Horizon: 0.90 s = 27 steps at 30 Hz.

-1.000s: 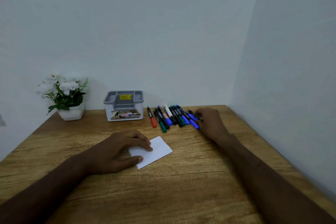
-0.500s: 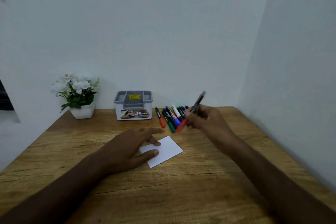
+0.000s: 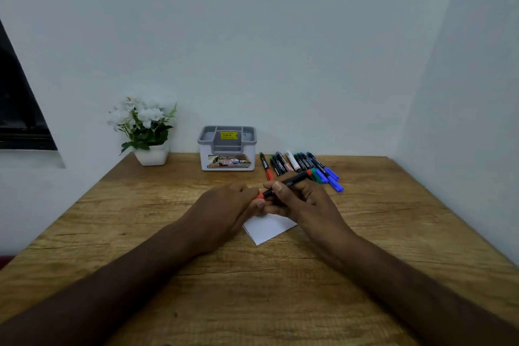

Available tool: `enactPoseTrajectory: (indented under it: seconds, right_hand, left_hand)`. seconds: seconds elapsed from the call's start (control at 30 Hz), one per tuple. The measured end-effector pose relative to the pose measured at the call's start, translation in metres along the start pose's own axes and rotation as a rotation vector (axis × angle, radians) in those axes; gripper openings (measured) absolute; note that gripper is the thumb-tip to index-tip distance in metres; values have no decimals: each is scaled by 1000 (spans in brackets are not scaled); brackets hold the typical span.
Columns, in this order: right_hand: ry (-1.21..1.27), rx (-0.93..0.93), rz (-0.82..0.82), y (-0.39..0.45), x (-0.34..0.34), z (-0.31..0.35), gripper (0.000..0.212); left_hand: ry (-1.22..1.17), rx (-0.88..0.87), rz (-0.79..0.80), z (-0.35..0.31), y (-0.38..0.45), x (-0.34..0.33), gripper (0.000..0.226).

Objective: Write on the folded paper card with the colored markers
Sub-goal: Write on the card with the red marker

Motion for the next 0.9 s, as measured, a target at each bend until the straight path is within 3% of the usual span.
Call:
enactPoseTrajectory:
  seconds: [0.37, 0.53, 0.63, 0.73, 0.9]
  right_hand:
    - [173, -35, 5, -1, -1, 1, 34]
    - [433, 30, -147, 11, 26, 31, 41]
    - [387, 28, -297, 13, 33, 27, 48]
    - [287, -86, -378, 11, 27, 14, 56]
    - [201, -200, -263, 6, 6, 2, 60]
  left_hand:
    - [-74, 13, -23, 5, 3, -3, 56]
    - [-90, -4, -8, 5, -1, 0, 54]
    - [-230, -46, -49, -1, 1, 3, 33]
    - [-205, -81, -11, -3, -2, 9, 22]
    - [-233, -101, 92, 0, -7, 15, 36]
Point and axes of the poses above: each hand's wrist, its own y-axis towards the middle knuckle, its own x-axis out of the back of the hand, z = x × y, the point moved 1 cm from there along y, towards the middle knuckle, and after that the axes turned 6 degrees about -y, right-handed, at the moved point
